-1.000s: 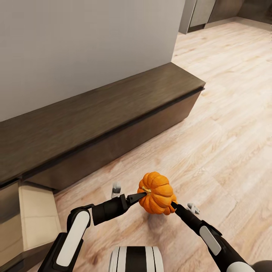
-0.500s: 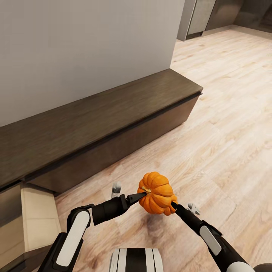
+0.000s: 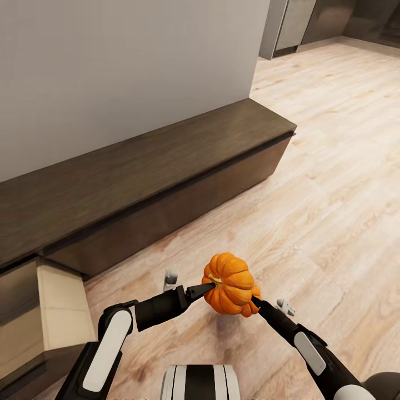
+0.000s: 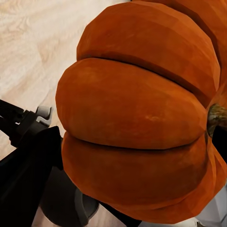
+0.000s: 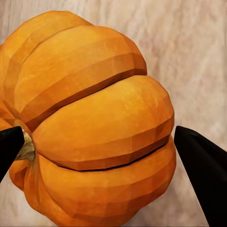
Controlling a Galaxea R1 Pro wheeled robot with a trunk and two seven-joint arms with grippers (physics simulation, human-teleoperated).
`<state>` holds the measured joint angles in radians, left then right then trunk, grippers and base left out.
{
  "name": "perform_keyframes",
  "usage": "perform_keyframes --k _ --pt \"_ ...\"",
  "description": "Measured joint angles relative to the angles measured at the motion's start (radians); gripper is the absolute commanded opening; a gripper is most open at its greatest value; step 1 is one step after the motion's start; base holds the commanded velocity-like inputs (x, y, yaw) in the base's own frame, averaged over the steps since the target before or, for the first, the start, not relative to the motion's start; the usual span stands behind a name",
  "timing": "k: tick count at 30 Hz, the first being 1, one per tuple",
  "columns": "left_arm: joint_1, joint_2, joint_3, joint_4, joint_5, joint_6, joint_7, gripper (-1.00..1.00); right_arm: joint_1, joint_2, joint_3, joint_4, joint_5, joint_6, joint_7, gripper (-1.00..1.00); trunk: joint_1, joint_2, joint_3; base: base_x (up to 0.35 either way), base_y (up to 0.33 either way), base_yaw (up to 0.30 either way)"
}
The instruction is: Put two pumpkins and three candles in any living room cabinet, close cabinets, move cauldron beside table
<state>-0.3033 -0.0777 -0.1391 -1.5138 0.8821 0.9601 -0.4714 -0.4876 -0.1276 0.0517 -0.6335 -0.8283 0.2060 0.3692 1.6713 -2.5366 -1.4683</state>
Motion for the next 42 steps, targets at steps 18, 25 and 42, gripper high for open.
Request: perform_keyframes --k 18,25,42 --pt "0.0 0.002 -0.001 0.0 0.0 0.0 0.001 -1.0 0.0 0.0 -0.001 -0.001 -0.004 0.0 0.001 -1.0 0.0 0.0 0.0 -0.058 0.006 0.0" --pt "0.0 0.003 -0.003 0.0 -0.001 0.001 0.001 -1.0 0.0 0.0 -0.001 -0.001 -0.004 0.0 0.001 -1.0 0.0 0.0 0.0 -0.105 0.026 0.0" --pt "0.0 0.003 -0.004 -0.001 -0.009 0.0 0.001 -1.0 0.0 -0.006 -0.001 -0.001 -0.007 0.002 0.0 -1.0 0.001 0.0 0.0 -0.278 0.001 0.0"
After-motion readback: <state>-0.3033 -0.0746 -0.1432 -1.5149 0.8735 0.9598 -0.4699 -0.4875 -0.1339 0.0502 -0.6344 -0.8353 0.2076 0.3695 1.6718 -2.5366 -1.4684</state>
